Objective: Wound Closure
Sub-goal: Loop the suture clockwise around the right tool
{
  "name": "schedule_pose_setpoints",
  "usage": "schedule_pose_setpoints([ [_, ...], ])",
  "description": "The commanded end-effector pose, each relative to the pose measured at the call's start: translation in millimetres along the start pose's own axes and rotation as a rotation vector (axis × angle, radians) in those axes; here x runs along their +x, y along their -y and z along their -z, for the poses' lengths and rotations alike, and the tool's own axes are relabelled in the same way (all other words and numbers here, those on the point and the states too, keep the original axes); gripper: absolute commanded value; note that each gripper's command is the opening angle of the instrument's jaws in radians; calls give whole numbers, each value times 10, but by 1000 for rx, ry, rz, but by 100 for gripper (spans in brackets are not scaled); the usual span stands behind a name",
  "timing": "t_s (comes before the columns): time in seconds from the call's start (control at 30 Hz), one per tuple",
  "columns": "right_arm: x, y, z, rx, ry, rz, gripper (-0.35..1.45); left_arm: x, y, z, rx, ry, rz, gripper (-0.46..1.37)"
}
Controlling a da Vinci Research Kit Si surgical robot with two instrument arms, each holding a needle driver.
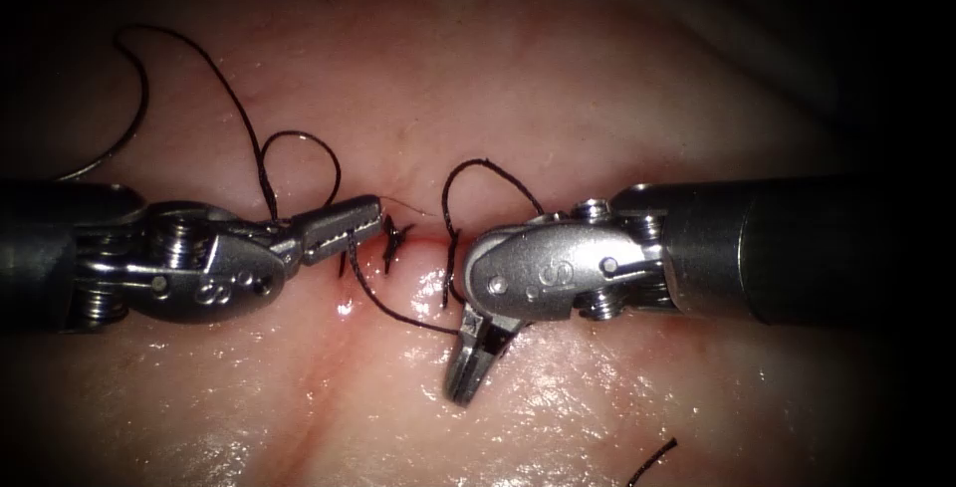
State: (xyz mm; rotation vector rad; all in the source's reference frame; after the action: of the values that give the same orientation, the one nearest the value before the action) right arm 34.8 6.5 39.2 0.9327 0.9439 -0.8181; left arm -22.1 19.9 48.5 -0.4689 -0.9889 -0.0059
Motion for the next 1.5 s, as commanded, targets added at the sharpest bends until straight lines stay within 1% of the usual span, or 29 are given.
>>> schedule_pose_setpoints([
  [0.03,1,0,0,-6,0,0,-35,0,0,0,-8,0,0,-35],
  [0.17,1,-1,0,-6,-4,0,-35,0,-1,0,-8,1,7,-35],
  [0.3,1,-1,1,-6,-5,-1,-35,0,-2,2,-18,5,38,-35],
  [0.33,2,-1,2,-6,-5,-2,-29,0,-2,2,-22,0,39,-35],
  [0.37,2,-2,3,-6,-6,-2,-6,0,-3,2,-25,-4,58,-35],
  [0.4,2,-2,3,-6,-6,-3,8,0,-4,2,-26,-7,65,-35],
  [0.43,3,-1,4,-6,-7,-26,36,0,-6,2,-44,-36,98,-35],
  [0.47,3,-1,4,-6,-7,-32,41,0,-6,2,-44,-36,98,-35],
  [0.5,4,0,5,-6,-8,-49,49,0,-7,2,-65,-52,114,-35],
  [0.53,5,1,4,-6,-8,-72,62,0,-8,1,-86,-65,123,-35],
  [0.57,6,3,4,-17,-8,-77,71,0,-9,1,-96,-69,131,-35],
  [0.63,10,5,6,-47,-11,-113,83,1,-12,0,-114,-75,153,-35],
  [0.7,11,4,10,-59,-14,-115,88,2,-14,0,-126,-103,158,-35],
  [0.73,12,3,14,-72,-17,-125,98,2,-17,-1,-130,-125,168,-35],
  [0.77,13,2,17,-86,-20,-142,103,3,-18,-1,-131,-130,170,-35],
  [0.8,14,1,21,-108,-24,-164,113,4,-23,-2,-134,-142,174,-35],
  [0.83,15,1,24,-124,-26,-173,116,5,-25,-2,-135,-149,177,-35],
  [0.97,18,-1,39,-165,-33,-223,116,9,-38,-2,-137,-172,190,-35],
  [1.07,19,-1,47,-203,-38,-266,118,12,-49,-2,-166,-203,227,-35],
  [1.13,19,0,50,-234,-49,-286,123,13,-52,-2,-192,-222,243,-35],
  [1.17,20,1,51,-247,-62,-290,125,13,-53,-3,-216,-231,268,-35],
  [1.23,21,3,54,-272,-103,-297,125,14,-54,-3,-232,-245,294,-35],
  [1.37,26,6,64,-322,-175,-322,123,16,-58,-3,-244,-274,327,-35],
  [1.47,31,12,74,-358,-201,-337,121,19,-62,-3,-249,-290,342,-35],
  [1.5,32,14,77,-375,-225,-350,118,20,-65,-3,-251,-293,356,-35],
])
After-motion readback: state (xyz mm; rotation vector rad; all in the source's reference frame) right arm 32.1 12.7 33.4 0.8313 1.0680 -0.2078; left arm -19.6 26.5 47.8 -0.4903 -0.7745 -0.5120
